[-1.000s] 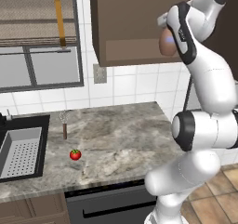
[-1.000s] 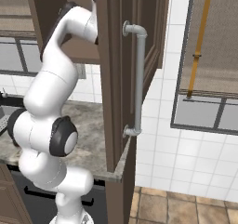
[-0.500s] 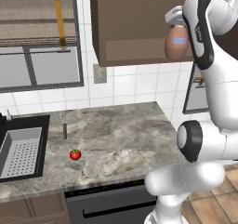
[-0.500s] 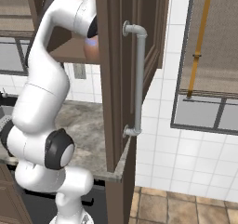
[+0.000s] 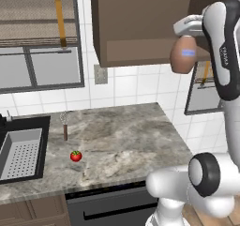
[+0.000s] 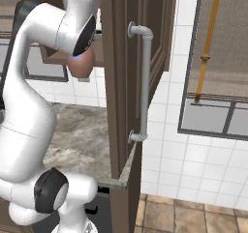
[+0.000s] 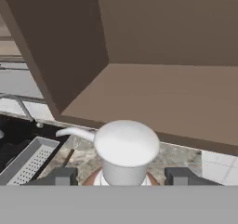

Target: Open the cabinet. Pick the soap dispenser and place it next to the sink. Then close the cabinet.

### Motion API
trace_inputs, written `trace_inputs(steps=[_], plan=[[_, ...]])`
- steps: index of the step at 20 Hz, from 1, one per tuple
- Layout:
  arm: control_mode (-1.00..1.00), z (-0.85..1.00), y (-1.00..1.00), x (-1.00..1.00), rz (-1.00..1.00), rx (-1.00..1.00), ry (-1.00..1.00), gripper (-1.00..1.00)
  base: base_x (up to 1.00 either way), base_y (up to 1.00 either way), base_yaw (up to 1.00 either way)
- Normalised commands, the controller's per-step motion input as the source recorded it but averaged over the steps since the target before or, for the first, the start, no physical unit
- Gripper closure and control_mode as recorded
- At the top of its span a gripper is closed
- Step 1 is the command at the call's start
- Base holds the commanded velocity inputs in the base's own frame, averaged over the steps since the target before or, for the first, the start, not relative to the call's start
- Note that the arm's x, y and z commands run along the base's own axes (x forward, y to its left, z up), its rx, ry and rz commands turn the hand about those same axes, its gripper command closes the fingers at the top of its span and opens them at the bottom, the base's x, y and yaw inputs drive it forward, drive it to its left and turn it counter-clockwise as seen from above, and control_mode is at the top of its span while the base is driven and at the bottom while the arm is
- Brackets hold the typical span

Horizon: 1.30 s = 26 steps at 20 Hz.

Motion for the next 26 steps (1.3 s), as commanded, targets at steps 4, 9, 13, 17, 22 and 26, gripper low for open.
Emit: trace_inputs(steps=[4,9,13,17,22,26], plan=[[-1.00,-0.25,0.44,-0.83,0.15,0.02,-0.17,1.00,0.00,0.00,0.00],[-1.00,-0.25,0.46,-0.71,0.15,0.05,-0.11,1.00,0.00,0.00,0.00],[-1.00,-0.35,0.48,-0.48,0.16,0.12,0.00,1.00,0.00,0.00,0.00],[-1.00,-0.44,0.47,-0.34,0.15,0.14,0.00,1.00,0.00,0.00,0.00],[-1.00,-0.49,0.55,-0.22,0.12,0.07,-0.01,1.00,0.00,0.00,0.00],[-1.00,-0.49,0.55,-0.10,0.11,0.01,0.00,1.00,0.00,0.00,0.00]])
